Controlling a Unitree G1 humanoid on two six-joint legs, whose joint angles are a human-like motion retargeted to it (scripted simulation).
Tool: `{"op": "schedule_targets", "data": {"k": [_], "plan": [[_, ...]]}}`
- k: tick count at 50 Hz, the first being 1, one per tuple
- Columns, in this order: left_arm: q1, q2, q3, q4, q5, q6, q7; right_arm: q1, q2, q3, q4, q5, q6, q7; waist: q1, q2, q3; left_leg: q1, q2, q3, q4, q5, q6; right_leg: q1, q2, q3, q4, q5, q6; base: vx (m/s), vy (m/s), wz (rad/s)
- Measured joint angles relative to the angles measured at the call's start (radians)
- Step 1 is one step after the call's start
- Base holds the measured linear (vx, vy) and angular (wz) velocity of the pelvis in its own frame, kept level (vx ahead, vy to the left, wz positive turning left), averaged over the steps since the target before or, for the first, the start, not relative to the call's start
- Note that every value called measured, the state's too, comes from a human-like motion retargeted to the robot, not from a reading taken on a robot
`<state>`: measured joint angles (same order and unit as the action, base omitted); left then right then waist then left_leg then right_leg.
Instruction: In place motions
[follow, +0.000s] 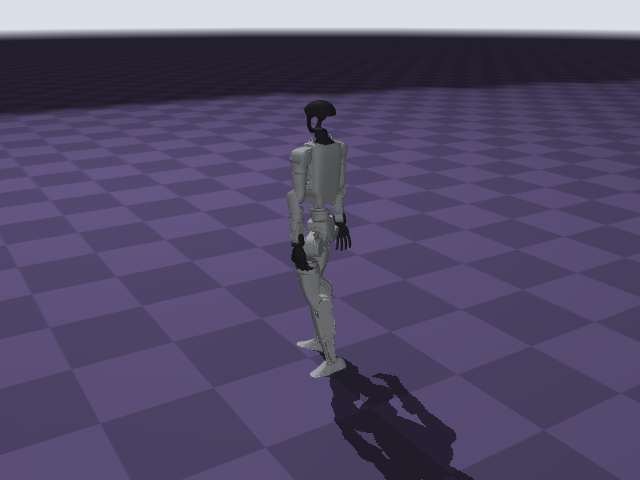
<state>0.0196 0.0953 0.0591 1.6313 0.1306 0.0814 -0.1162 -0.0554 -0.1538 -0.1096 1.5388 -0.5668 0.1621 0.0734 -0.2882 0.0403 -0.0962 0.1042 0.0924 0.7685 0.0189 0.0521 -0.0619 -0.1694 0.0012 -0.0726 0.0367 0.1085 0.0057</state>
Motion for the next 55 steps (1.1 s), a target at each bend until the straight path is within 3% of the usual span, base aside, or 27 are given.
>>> {"op": "schedule_targets", "data": {"k": [14,28,41,55], "plan": [[-0.002,0.051,0.013,0.003,-0.019,0.006,-0.004,0.026,-0.021,0.001,0.001,-0.014,-0.011,0.006,0.218,-0.046,0.028,-0.086,-0.069,-0.355,0.015,0.059,0.057,0.173,-0.091,-0.35,-0.029,-0.095,0.0,0.26,0.1,1.31],[0.002,0.093,0.029,0.068,-0.007,0.024,0.004,0.015,-0.003,0.02,-0.046,-0.038,-0.027,0.042,0.419,-0.084,0.03,-0.153,-0.154,-0.6,0.045,0.098,0.076,0.292,-0.127,-0.578,-0.069,-0.143,0.021,0.15,0.2,0.96],[0.016,0.069,0.018,0.069,-0.006,0.053,-0.026,-0.003,0.03,0.057,-0.049,-0.068,-0.047,0.021,0.475,-0.09,0.032,-0.148,-0.181,-0.63,0.034,0.11,0.077,0.328,-0.139,-0.641,-0.073,-0.153,0.039,0.04,0.06,0.28],[-0.017,0.073,-0.019,0.069,-0.019,0.04,0.009,0.007,0.043,0.084,-0.045,-0.111,-0.053,0.033,0.35,-0.09,0.014,-0.096,-0.126,-0.485,0.033,0.035,0.077,0.239,-0.124,-0.477,-0.056,-0.096,0.023,-0.07,-0.15,-0.73]]}}
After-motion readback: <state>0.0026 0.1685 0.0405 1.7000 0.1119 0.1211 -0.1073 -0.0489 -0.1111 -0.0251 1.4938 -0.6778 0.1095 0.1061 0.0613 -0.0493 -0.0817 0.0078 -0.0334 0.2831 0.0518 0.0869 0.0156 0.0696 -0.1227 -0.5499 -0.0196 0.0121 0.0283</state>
